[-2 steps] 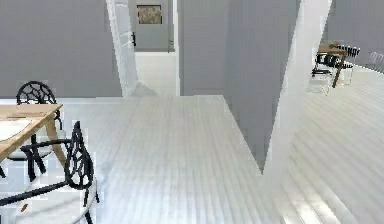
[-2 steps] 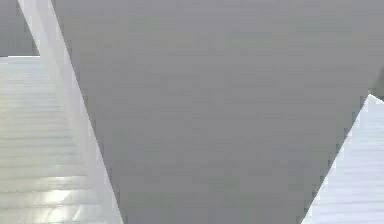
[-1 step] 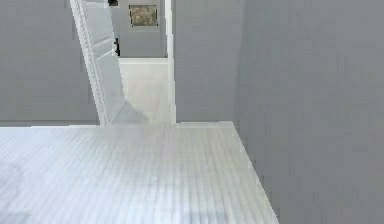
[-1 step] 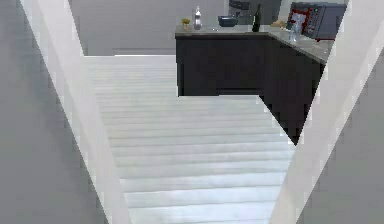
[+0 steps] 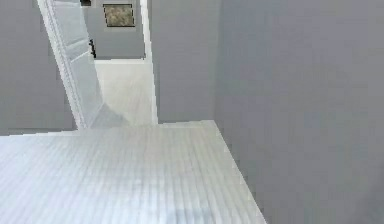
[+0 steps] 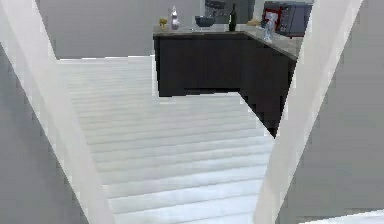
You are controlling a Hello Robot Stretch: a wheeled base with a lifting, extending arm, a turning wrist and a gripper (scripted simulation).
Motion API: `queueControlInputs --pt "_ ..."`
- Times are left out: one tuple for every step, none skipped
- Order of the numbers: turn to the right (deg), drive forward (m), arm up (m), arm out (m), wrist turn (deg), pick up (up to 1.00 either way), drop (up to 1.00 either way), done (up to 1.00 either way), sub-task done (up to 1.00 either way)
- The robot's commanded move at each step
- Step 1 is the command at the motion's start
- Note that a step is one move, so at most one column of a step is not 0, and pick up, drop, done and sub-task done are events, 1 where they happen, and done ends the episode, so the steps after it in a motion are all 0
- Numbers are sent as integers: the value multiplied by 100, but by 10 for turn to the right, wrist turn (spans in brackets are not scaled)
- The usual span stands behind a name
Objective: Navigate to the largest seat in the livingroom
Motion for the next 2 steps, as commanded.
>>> queueControlInputs --pt "0 50 0 0 0 0 0 0 0" --pt "-450 0 0 0 0 0 0 0 0"
